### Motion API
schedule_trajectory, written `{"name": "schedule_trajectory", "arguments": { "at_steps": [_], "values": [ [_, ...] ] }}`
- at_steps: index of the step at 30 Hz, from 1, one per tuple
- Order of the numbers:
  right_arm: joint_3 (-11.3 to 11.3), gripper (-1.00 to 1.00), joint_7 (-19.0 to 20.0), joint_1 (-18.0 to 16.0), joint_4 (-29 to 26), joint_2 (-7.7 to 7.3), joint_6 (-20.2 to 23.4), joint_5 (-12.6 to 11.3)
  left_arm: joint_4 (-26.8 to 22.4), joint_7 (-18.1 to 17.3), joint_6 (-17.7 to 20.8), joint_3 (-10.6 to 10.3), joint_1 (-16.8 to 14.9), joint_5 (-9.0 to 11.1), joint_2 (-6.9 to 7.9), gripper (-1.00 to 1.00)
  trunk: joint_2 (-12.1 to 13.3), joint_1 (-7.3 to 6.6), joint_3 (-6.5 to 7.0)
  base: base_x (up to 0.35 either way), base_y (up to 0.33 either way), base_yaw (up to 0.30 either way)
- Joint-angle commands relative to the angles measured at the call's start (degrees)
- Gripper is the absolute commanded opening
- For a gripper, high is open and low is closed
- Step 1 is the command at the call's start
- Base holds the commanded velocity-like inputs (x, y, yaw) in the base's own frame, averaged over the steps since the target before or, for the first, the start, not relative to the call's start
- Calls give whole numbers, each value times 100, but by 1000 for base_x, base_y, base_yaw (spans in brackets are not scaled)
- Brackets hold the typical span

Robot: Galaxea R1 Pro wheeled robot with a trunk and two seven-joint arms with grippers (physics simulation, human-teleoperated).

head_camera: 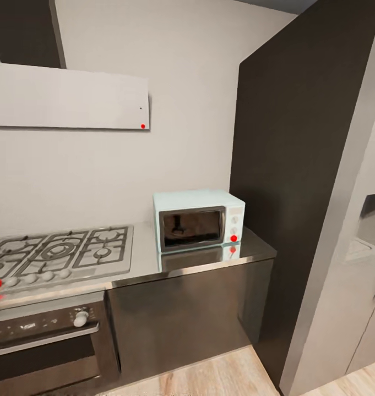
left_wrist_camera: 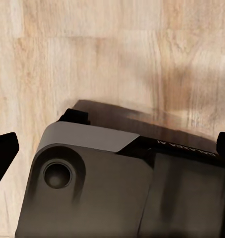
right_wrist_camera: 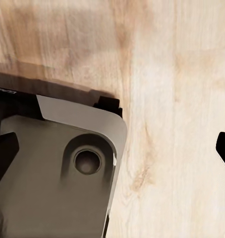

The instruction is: In the kitchen, take the popcorn bag from the countertop, put it into the microwave, and heat it until the popcorn is cooked so the cooked popcorn ends up inside the bag.

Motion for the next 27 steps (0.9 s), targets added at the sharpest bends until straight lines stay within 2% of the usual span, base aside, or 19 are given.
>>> {"name": "schedule_trajectory", "arguments": {
  "at_steps": [1, 10, 16, 17, 20, 22, 27],
  "values": [
    [-49, 100, 16, -3, 4, -3, 11, 48, 2, 20, -10, -48, -4, 43, -7, 100, -4, 0, -11, 0, -179, 132],
    [-53, 100, 16, -3, -13, -3, 10, 52, -1, 34, 25, -39, -4, 58, -5, 100, -4, 0, -15, 0, -297, 22],
    [-58, 100, -72, -3, -21, -12, 10, 52, -1, 31, -4, -30, -4, 78, 10, 100, -4, 0, -15, 0, -313, 233],
    [-58, 100, -77, -3, -19, -12, 10, 52, -1, 30, -11, -29, -4, 119, 11, 100, -4, 0, -15, 0, -119, 270],
    [-58, 100, -82, -4, -19, -14, 10, 52, -1, 24, -24, -30, -4, 445, 20, 100, -4, 0, -15, 0, -38, 272],
    [-58, 100, -82, -4, -21, -12, 10, 52, -1, 21, -31, -30, -4, 565, 21, 100, -4, 0, -15, 0, -10, 272],
    [-58, 100, -82, -4, -18, -12, 6, 50, -1, 20, -36, -30, -4, 622, 22, 100, -4, 0, -15, 0, -1, 269]
  ]
}}
